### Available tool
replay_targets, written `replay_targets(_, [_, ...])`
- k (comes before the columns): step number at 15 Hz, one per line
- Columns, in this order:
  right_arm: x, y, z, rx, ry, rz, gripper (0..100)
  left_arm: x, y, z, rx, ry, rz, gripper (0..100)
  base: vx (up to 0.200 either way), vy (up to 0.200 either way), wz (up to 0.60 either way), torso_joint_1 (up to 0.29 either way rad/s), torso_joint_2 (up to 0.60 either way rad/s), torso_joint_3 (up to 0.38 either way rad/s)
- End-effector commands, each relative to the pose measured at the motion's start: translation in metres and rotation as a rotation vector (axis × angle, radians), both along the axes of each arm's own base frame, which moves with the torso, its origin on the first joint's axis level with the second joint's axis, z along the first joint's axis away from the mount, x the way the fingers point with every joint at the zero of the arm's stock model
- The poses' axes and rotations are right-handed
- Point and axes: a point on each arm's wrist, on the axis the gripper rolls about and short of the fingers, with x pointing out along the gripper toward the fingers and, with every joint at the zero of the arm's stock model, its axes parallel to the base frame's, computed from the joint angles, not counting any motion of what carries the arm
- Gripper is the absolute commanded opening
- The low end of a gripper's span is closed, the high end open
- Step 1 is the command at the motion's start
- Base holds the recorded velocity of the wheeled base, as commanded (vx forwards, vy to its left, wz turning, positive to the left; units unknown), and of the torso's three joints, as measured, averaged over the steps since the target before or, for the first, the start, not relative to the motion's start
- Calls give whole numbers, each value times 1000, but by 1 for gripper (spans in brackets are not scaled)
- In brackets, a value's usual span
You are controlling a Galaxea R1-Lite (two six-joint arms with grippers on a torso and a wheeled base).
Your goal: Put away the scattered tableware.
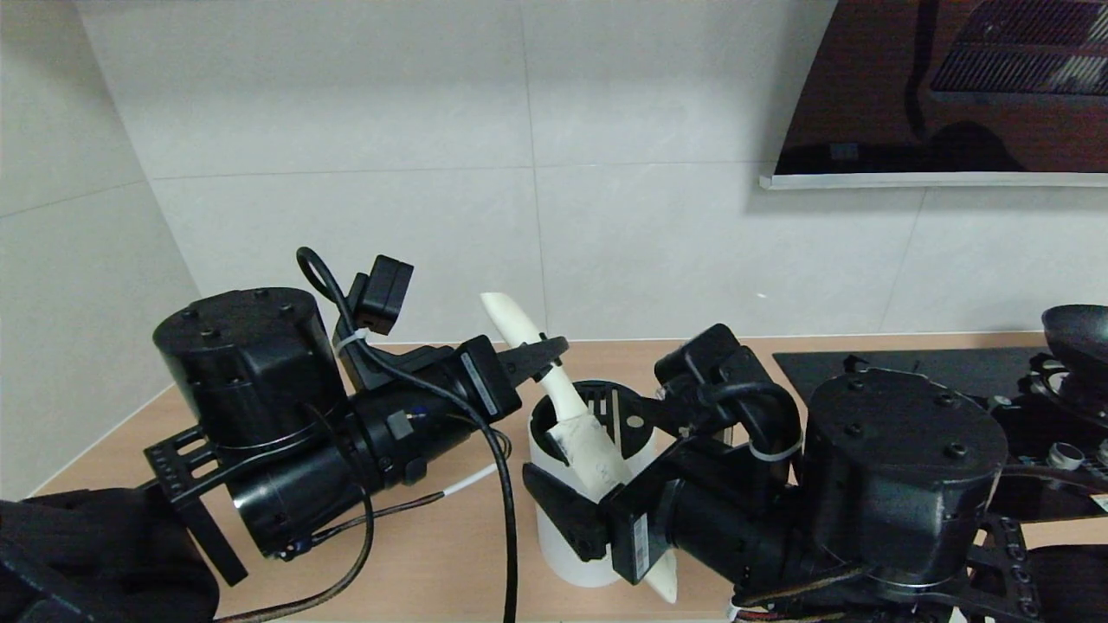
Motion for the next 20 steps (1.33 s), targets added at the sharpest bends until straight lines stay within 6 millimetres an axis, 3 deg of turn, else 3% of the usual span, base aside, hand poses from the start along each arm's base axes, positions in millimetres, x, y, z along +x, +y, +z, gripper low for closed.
replay_targets(1, [0, -3, 3, 9, -4, -7, 100, 0, 0, 4, -9, -14, 8, 0, 0, 0, 0, 0, 0, 0])
replay_targets(4, [14, -32, 25, 60, -41, -100, 100, 3, 6, 28, 11, -49, 82, 0, 0, 0, 0, 0, 0, 0])
replay_targets(6, [42, -69, 37, 74, -58, -243, 100, 5, 17, 78, 54, -113, 205, 0, 0, 0, 0, 0, 0, 0])
replay_targets(8, [61, -93, 37, 65, -56, -336, 100, 6, 18, 106, 130, -180, 270, 0, 0, 0, 0, 0, 0, 0])
replay_targets(11, [69, -102, 33, 54, -48, -382, 100, 11, -3, 98, 314, -247, 427, 0, 0, 0, 0, 0, 0, 0])
replay_targets(13, [71, -104, 33, 53, -48, -392, 100, 6, -17, 99, 339, -304, 523, 0, 0, 0, 0, 0, 0, 0])
replay_targets(16, [71, -105, 34, 56, -51, -398, 100, 3, -28, 82, 420, -399, 539, 0, 0, 0, 0, 0, 0, 0])
replay_targets(20, [73, -104, 30, 46, -41, -398, 100, 18, -42, 61, 467, -421, 594, 0, 0, 0, 0, 0, 0, 0])
